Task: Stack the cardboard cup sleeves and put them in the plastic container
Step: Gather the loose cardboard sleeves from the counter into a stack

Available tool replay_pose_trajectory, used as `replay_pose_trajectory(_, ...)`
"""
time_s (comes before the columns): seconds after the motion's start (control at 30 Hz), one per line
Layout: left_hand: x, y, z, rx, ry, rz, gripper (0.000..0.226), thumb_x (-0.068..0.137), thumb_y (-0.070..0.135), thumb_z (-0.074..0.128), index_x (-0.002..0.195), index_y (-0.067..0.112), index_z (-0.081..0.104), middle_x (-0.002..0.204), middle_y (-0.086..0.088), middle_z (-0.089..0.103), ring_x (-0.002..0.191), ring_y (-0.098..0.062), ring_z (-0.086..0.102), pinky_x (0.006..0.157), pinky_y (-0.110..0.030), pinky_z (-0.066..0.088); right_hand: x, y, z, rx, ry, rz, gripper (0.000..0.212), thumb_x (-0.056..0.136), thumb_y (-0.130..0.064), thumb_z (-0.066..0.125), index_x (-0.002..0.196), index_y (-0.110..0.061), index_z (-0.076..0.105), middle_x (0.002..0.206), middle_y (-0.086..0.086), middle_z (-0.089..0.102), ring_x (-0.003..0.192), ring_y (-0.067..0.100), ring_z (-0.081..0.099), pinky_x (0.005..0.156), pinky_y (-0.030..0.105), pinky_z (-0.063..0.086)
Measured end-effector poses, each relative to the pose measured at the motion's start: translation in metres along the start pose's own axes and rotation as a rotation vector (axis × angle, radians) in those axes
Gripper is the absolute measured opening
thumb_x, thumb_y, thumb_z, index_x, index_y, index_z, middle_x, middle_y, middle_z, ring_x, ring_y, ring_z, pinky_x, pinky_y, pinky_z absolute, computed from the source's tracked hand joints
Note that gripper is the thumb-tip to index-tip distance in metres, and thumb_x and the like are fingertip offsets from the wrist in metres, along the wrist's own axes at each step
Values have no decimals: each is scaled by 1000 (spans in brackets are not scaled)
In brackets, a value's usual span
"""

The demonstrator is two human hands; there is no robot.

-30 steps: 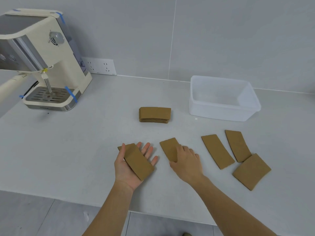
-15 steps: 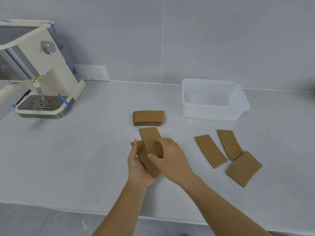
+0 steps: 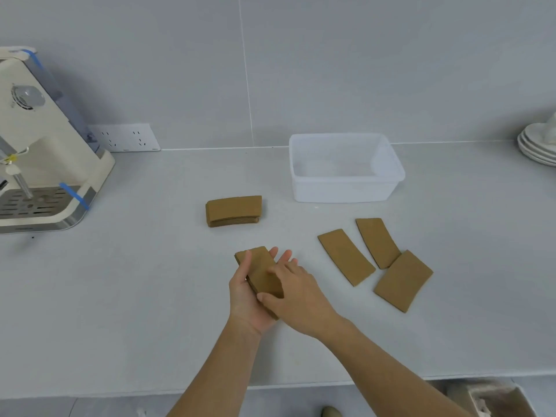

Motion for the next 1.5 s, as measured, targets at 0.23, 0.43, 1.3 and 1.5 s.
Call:
replay_pose_trajectory(0.23, 12, -20, 19, 82, 25, -113, 51, 75, 51, 60, 109, 14, 65, 112, -6, 69, 102, -27, 65, 86, -41, 50, -2, 33, -32, 136, -140, 77, 45, 85, -40, 55, 124, -19, 49, 121, 1, 52, 109, 19, 52, 94, 35, 45)
replay_pose_trajectory(0.43, 24, -37, 37, 62, -14, -154, 48, 74, 43, 63, 110, 11, 62, 113, -12, 67, 103, -28, 64, 94, -53, 47, -14, 79, -89, 238, -4, 231, 53, 89, -37, 53, 136, -17, 41, 134, 2, 50, 121, 18, 48, 92, 27, 40)
replay_pose_trajectory(1.3, 27, -61, 38, 77, 10, -201, 50, 77, 43, 60, 117, 11, 59, 118, -14, 64, 103, -28, 63, 91, -54, 48, -45, 180, -76, -5, 478, 746, 46, 82, -10, 52, 124, -7, 34, 136, 14, 37, 123, 33, 36, 101, 39, 30)
replay_pose_trajectory(1.5, 25, -57, 47, 65, -6, -171, 57, 72, 42, 63, 120, 11, 59, 114, -14, 66, 101, -28, 64, 90, -52, 49, -47, 180, -98, 321, 555, 757, 67, 77, -9, 63, 137, -11, 33, 145, 10, 25, 128, 31, 33, 108, 42, 29)
Point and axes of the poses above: each hand's wrist, its own x-axis towards the middle knuckle, its own z-axis out of the palm, y = z × x, the point moved 6 cm from there along x, towards the middle knuckle
